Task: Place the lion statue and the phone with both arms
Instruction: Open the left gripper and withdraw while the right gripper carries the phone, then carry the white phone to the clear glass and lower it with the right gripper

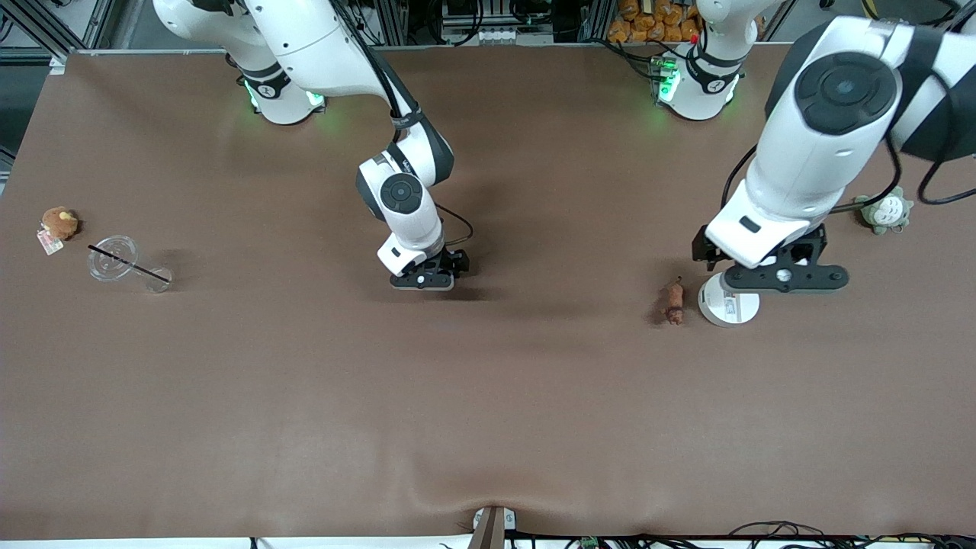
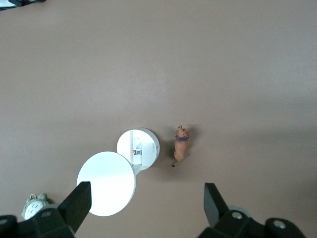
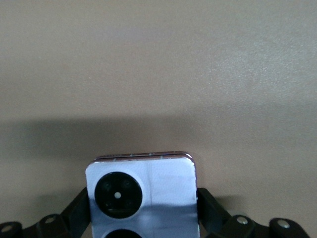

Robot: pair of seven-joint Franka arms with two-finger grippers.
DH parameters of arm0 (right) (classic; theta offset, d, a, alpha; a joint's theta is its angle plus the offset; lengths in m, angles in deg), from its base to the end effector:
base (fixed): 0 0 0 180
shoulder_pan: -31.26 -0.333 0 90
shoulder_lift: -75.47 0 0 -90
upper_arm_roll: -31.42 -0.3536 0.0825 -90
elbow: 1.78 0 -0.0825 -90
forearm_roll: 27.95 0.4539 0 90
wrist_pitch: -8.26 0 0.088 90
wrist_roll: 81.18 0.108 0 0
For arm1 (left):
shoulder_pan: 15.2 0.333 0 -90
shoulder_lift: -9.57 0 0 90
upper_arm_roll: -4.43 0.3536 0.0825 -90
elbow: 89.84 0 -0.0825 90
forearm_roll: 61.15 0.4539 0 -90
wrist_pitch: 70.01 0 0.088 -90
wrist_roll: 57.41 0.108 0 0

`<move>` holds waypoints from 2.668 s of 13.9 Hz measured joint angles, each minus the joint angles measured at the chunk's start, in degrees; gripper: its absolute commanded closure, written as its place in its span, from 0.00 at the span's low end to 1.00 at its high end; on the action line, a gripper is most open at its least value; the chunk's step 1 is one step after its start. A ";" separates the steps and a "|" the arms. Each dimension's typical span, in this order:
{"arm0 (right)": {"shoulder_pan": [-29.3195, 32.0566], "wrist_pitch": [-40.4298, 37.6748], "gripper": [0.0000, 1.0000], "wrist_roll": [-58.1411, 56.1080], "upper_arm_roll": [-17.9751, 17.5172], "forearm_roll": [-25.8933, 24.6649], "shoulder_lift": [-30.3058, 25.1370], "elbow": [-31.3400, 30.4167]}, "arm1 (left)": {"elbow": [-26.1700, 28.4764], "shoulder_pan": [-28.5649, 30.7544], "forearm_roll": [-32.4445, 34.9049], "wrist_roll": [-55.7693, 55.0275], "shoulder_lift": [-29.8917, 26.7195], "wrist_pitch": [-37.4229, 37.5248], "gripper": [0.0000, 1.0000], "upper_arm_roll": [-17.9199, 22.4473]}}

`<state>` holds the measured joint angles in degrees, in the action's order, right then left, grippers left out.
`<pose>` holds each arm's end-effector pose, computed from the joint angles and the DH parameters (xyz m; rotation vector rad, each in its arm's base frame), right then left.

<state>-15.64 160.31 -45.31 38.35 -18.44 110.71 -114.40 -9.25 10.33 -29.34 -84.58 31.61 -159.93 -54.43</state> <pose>0.5225 0.4336 0.1354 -3.0781 0.0728 -0.0846 0.6704 -0.2338 0.5960 -2.9180 0.1333 -0.1130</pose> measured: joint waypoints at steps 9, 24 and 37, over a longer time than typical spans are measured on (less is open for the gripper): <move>1.16 -26.56 1.00 -12.51 13.87 -0.17 -10.76 2.85 | -3.98 -5.31 -21.34 5.62 -10.07 0.69 0.00 17.56; 30.61 -12.43 1.00 -47.31 20.21 0.44 -9.70 -7.34 | 12.45 -30.16 -30.79 16.76 -31.30 6.29 0.00 56.56; 32.28 -5.81 0.00 -49.90 17.42 4.75 -7.51 -13.77 | 13.21 -30.63 -30.81 15.62 -30.44 6.21 0.00 55.92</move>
<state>16.64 154.49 -95.21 55.77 -13.68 103.20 -128.17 3.96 -20.30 -60.15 -68.96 1.16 -153.72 1.49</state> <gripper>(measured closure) 0.097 0.000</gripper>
